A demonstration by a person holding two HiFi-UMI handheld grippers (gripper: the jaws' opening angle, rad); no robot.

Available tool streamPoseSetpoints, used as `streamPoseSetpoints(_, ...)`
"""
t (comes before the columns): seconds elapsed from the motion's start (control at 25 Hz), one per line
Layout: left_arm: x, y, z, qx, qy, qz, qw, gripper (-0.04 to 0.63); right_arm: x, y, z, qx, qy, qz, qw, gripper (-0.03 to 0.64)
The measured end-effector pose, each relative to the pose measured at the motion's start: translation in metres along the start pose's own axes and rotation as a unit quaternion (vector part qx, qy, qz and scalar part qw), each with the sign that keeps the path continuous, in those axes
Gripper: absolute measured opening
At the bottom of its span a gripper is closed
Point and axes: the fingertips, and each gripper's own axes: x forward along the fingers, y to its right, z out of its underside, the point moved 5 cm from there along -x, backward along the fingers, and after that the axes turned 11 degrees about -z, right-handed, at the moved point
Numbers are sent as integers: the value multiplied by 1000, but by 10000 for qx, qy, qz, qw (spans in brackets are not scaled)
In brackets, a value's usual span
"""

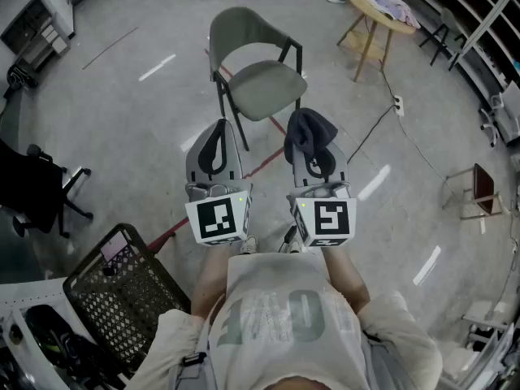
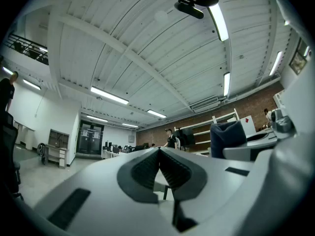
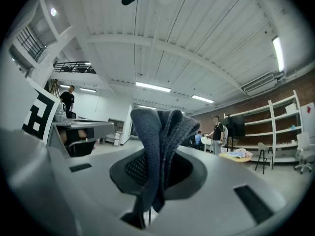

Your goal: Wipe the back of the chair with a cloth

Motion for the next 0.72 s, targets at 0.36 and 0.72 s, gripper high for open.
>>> streamPoseSetpoints(0.36, -11, -1, -7, 123, 31, -160, 9998, 15, -9, 9, 13, 141, -367, 100, 9992, 54)
streamPoseSetpoints(0.72, -16, 17, -5, 100, 1, -305, 9995, 15, -27, 33, 18, 166, -98, 50, 9998, 54)
